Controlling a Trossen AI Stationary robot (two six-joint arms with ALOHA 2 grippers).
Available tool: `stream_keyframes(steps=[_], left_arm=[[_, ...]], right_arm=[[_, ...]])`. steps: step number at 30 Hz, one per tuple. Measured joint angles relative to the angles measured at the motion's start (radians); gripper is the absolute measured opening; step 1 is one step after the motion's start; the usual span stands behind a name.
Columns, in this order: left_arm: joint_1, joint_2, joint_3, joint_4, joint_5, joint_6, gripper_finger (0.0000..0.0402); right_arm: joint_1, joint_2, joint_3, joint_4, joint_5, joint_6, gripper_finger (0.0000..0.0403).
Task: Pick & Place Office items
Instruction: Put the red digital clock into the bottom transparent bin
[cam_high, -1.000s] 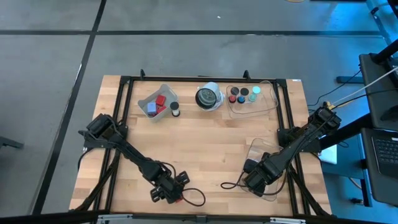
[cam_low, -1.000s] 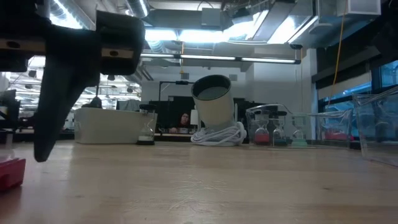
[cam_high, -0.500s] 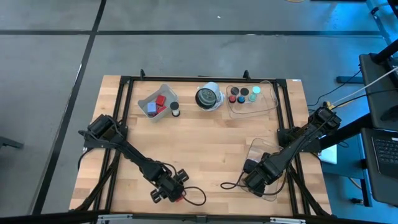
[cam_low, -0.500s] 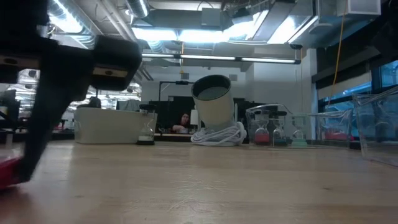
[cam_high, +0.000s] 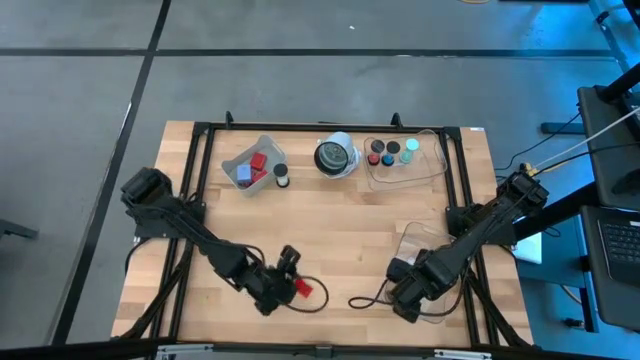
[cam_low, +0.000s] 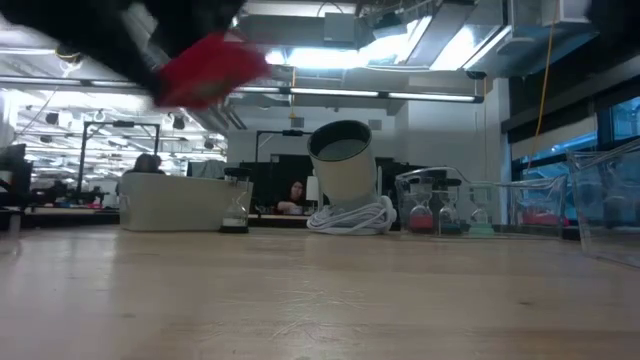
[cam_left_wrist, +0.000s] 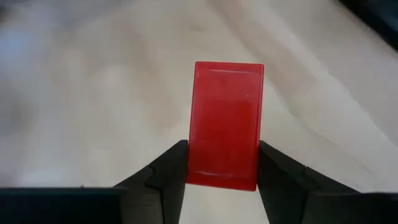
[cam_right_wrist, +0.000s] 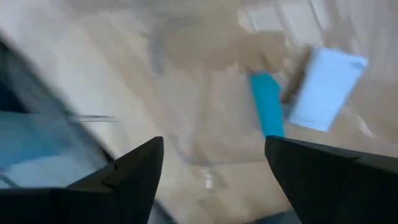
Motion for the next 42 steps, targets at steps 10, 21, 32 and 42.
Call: stream_keyframes(steps=[10,21,32,42], left_arm=[[0.003,-0.13,0.002,0.082,-0.519,-0.184,0.016],[0.003,-0.13,0.002,0.373,-0.825,0.048,0.0161],[0.003,-0.13,0.002,0.416,-0.851,0.093,0.0161],[0.011,-0.13,0.002,0.423,-0.864,0.119,0.0161]], right_arm=[[-0.033,0.0,0.329,0.026,0.6,-0.031,0.0283],[-0.138,-0.001,0.401,0.246,0.795,-0.175,0.0283],[-0.234,-0.001,0.401,0.49,0.735,-0.323,0.0283],[-0.278,-0.001,0.401,0.499,0.724,-0.361,0.0283]])
